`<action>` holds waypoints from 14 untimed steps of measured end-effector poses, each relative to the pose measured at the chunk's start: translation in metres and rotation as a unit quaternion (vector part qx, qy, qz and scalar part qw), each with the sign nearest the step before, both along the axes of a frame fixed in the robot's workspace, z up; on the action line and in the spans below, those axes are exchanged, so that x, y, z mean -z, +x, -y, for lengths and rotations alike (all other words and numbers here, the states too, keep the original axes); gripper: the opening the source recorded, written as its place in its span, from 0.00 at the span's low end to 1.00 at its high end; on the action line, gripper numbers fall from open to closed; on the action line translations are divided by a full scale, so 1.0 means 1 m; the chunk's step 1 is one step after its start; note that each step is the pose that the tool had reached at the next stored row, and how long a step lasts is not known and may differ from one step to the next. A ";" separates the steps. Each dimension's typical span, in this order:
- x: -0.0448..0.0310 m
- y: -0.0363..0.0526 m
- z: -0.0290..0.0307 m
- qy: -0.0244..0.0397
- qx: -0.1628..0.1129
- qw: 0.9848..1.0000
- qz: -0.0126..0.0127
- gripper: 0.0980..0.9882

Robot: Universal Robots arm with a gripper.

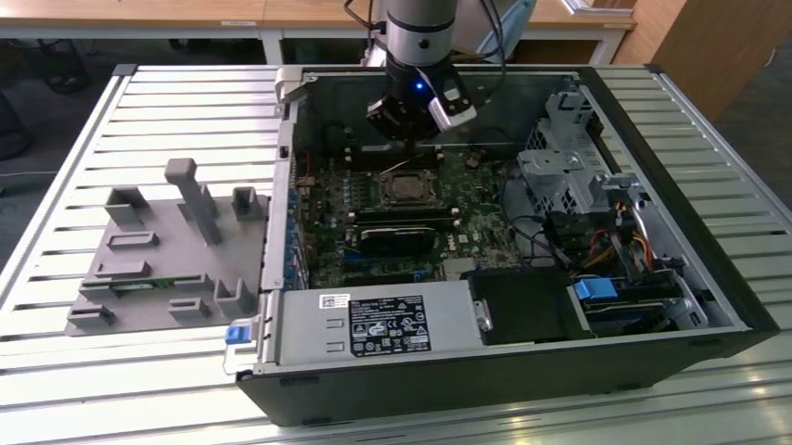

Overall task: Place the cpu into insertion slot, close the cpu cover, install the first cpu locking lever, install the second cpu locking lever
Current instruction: 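Install the first cpu locking lever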

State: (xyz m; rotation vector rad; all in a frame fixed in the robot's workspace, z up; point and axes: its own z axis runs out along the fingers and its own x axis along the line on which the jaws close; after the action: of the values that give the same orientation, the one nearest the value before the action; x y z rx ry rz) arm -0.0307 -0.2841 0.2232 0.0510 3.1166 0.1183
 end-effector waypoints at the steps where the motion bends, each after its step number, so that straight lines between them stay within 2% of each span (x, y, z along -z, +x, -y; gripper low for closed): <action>1: 0.0005 0.0004 -0.0002 0.000 0.000 1.000 0.000 0.01; 14: 0.0100 0.0068 -0.0014 -0.003 0.000 1.000 0.000 0.01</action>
State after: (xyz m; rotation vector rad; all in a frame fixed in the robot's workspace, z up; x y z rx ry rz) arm -0.0239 -0.2827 0.2133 0.0509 3.1170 0.1078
